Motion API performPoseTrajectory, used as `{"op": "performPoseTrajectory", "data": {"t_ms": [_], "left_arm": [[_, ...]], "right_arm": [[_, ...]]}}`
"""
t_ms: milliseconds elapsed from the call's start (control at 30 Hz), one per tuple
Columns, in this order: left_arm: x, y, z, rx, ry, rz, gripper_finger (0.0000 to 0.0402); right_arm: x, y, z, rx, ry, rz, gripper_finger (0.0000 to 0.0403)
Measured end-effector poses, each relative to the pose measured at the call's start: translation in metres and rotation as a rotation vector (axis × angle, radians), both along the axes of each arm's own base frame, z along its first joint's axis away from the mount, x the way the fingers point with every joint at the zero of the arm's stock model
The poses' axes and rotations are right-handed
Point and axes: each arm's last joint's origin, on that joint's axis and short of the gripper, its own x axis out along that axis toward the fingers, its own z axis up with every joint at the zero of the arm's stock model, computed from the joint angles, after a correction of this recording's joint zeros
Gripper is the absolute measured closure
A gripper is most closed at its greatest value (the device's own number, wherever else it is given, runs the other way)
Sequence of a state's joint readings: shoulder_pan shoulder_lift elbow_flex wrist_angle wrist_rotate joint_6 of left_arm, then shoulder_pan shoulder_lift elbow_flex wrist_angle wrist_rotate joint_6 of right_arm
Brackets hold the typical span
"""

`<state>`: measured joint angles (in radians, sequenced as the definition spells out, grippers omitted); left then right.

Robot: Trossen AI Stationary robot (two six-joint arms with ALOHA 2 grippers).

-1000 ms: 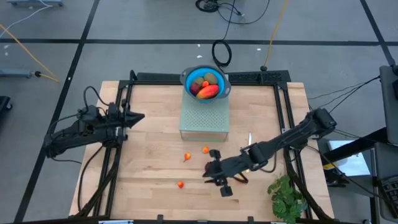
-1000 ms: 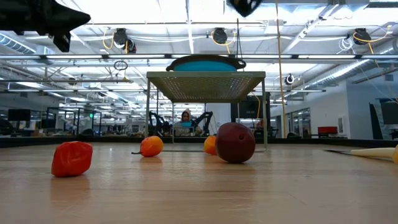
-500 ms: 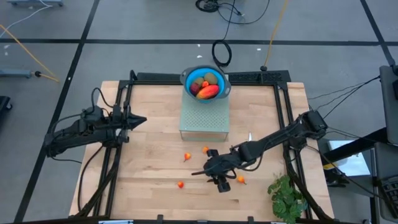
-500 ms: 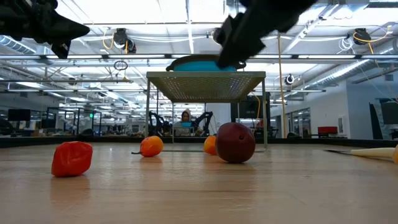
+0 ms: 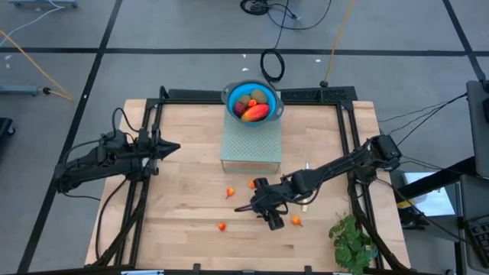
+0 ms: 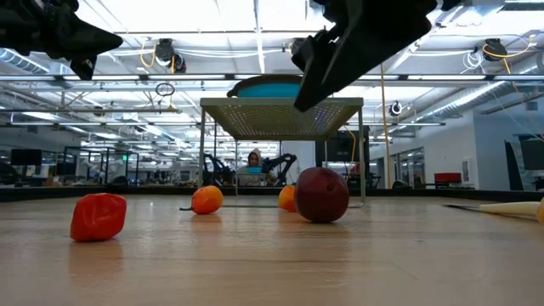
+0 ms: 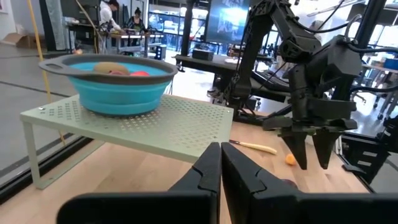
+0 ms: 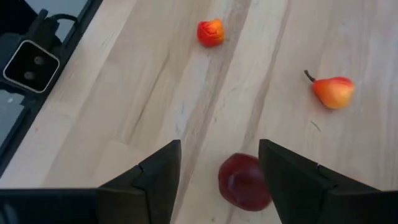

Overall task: Pick & Place Fruit
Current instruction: Put the pomegranate into the blue strainer bowl on the shelf

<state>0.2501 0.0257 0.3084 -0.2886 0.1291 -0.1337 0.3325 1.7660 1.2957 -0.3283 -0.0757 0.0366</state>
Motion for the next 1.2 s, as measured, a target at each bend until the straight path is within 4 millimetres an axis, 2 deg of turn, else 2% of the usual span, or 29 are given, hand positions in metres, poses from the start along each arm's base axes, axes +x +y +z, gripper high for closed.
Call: {"op": "performPoseTrajectory", "data": {"t_ms": [233, 400, 633, 900, 1033, 1200], "left_arm": [[0.0000, 0.0000, -0.0001, 0.000, 0.002, 0.001, 0.0400], [0.0000, 0.0000, -0.0010, -0.003, 0.010, 0.001, 0.0390], [-0.0001, 0.0000, -0.0016, -0.005, 0.017, 0.001, 0.0400], [-0.0001, 0.0000, -0.0024, -0.011, 0.024, 0.000, 0.0393], [-0.0001, 0.0000, -0.0024, -0.008, 0.024, 0.000, 0.0400], [-0.0001, 0.0000, -0.0026, -0.005, 0.027, 0.000, 0.0389]], "right_arm": [[0.0005, 0.0003, 0.0004, 0.007, -0.006, 0.000, 0.0190], [0.0004, 0.0005, 0.0003, 0.047, 0.014, -0.052, 0.0190], [0.0005, 0.0004, 0.0004, 0.037, 0.008, -0.039, 0.0190], [0.0005, 0.0004, 0.0004, 0.032, 0.005, -0.036, 0.0187], [0.0006, 0.0003, 0.0004, 0.030, 0.004, -0.038, 0.0163], [-0.0001, -0.0016, -0.0022, -0.015, -0.007, -0.066, 0.0108]]}}
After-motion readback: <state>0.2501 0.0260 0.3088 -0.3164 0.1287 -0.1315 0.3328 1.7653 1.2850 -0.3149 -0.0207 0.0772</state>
